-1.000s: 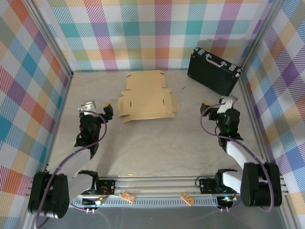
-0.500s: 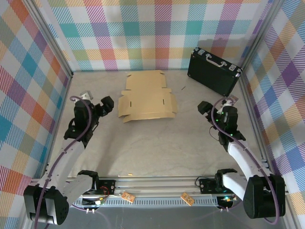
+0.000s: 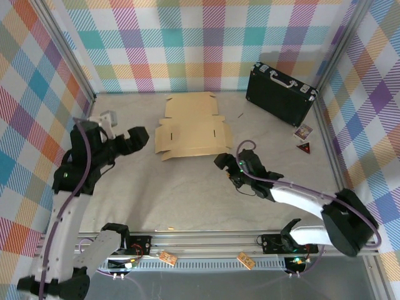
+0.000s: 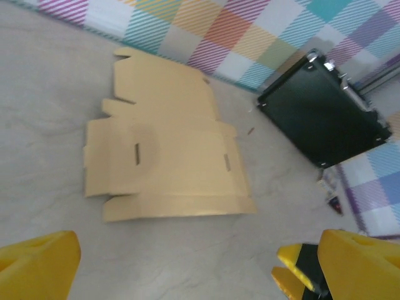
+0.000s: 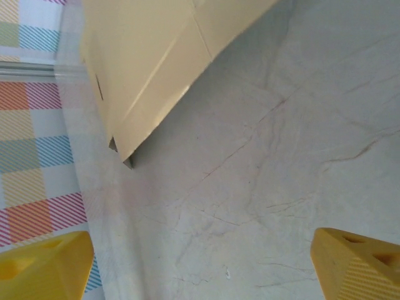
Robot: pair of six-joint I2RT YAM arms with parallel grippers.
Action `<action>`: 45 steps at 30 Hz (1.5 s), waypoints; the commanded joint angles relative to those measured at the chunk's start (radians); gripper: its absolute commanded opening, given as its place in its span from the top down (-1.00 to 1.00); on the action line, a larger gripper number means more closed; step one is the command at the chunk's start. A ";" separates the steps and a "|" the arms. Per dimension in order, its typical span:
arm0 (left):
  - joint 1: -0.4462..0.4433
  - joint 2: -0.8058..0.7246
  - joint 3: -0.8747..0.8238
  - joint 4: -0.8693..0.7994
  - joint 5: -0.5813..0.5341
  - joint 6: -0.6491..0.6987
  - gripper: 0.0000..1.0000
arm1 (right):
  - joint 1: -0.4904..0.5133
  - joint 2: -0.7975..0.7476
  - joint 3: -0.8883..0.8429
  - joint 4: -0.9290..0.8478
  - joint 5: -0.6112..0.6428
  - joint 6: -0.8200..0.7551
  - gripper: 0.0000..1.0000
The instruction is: Fold the paper box
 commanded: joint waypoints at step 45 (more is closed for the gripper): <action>-0.029 -0.262 -0.272 -0.076 -0.212 0.084 -1.00 | 0.068 0.649 0.523 0.192 0.211 0.096 0.11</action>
